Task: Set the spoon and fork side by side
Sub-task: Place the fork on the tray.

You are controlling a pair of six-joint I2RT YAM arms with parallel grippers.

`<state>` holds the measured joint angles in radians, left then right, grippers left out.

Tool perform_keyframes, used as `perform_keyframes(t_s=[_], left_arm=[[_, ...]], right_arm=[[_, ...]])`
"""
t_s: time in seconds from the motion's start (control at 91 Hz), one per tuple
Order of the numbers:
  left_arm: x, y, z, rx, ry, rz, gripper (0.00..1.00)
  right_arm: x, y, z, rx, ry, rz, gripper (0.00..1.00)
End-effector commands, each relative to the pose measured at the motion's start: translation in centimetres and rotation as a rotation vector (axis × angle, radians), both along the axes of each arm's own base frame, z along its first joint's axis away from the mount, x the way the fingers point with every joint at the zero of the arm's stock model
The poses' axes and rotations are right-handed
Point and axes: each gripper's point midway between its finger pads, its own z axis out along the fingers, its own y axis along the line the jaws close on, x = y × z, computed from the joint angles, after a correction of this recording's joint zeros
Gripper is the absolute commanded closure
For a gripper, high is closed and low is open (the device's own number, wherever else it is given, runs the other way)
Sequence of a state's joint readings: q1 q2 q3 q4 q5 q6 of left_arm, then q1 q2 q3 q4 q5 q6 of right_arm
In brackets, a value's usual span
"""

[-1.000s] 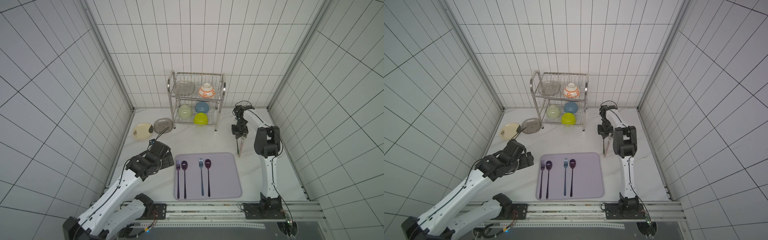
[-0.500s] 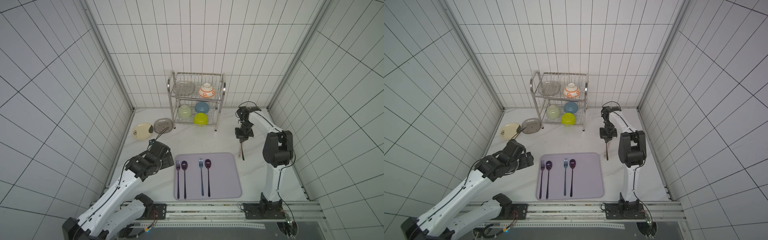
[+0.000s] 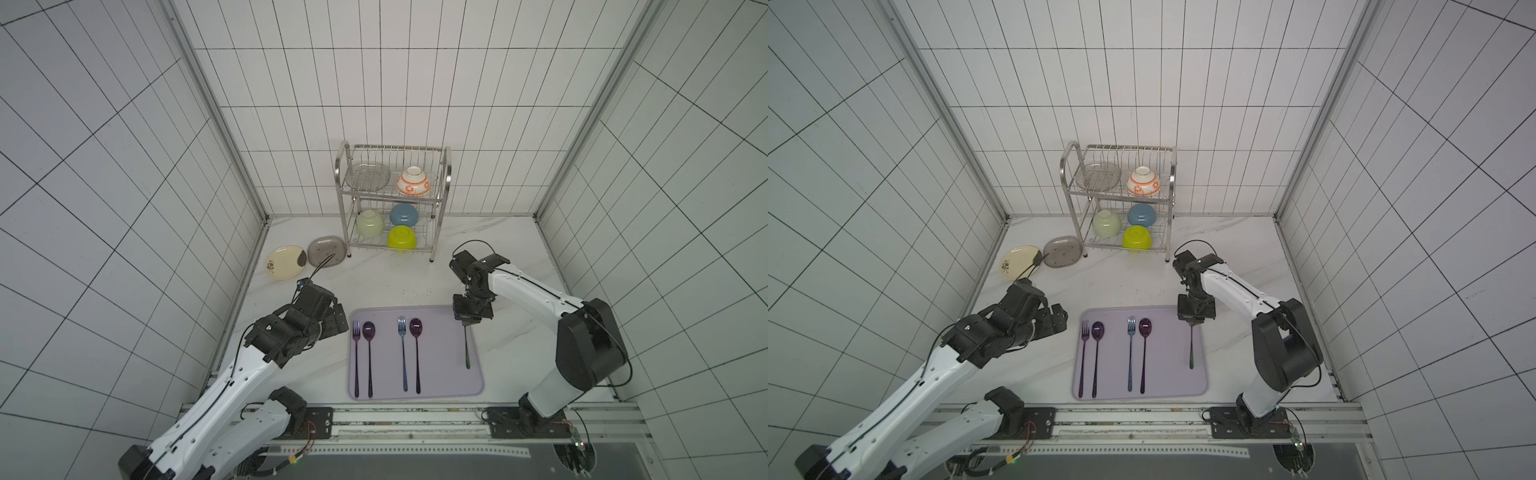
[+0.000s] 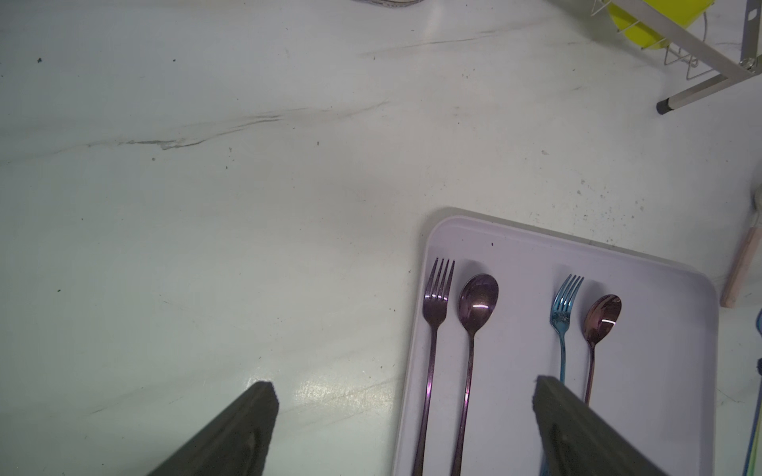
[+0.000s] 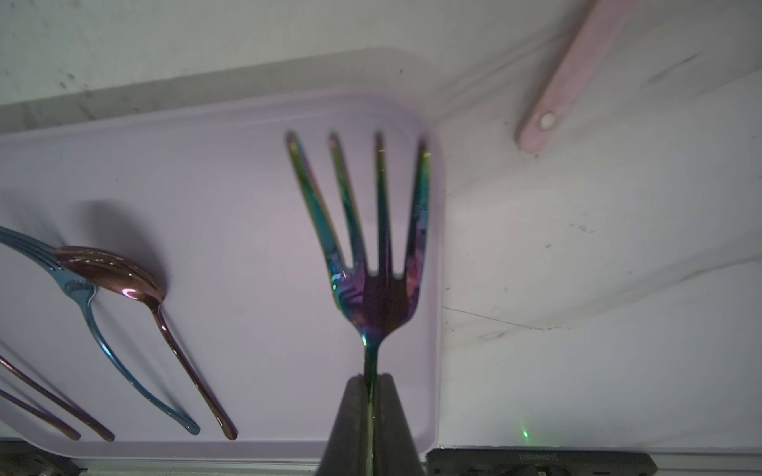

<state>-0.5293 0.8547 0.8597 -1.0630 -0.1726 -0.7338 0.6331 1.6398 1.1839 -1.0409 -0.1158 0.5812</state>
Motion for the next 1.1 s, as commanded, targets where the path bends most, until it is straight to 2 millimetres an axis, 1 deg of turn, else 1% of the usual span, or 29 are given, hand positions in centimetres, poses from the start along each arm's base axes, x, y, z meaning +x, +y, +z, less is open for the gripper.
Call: perform_keyframes(t_s=[0.0,0.143,0.22,0.407,0.714,1.011,1.055,1.088], left_arm=[[0.1,-0.6,0.2,-0.021,-0.022,-0.035,0.02],[0.1,-0.9,0.3,-0.031,-0.023,-0.05,0.02],[0.1,-1.0,0.4,-0.036,-0.021,-0.056,0.02],[-0.1,-1.1,0.5,-0.039,-0.026,-0.062,0.02],[-0.2,-1.4,0.5,-0.039,-0.032,-0.074,0.02],[-0.3,-1.4,0.5,-0.03,-0.035,-0.074,0.02],[-0.3,-1.4,0.5,-0.028,-0.035,-0.074,0.02],[-0.4,-1.4,0.5,-0.027,-0.035,-0.071,0.02]], right_arm=[[0.0,2.3,-0.7,0.029,-0.053,-0.069,1.0],[-1.1,3.8,-2.5,-0.016,-0.049,-0.039,1.0],[-1.7,4.1,-3.1,-0.047,-0.049,-0.017,1.0],[-2.7,3.3,-3.8,-0.118,-0.055,0.013,1.0],[-4.2,2.8,-4.8,-0.148,-0.025,0.036,1.0],[-4.3,2.9,-5.5,-0.159,-0.012,0.047,1.0],[-4.3,2.9,-5.5,-0.16,-0.007,0.05,0.93],[-4.4,3.0,-5.5,-0.159,-0.004,0.053,0.9]])
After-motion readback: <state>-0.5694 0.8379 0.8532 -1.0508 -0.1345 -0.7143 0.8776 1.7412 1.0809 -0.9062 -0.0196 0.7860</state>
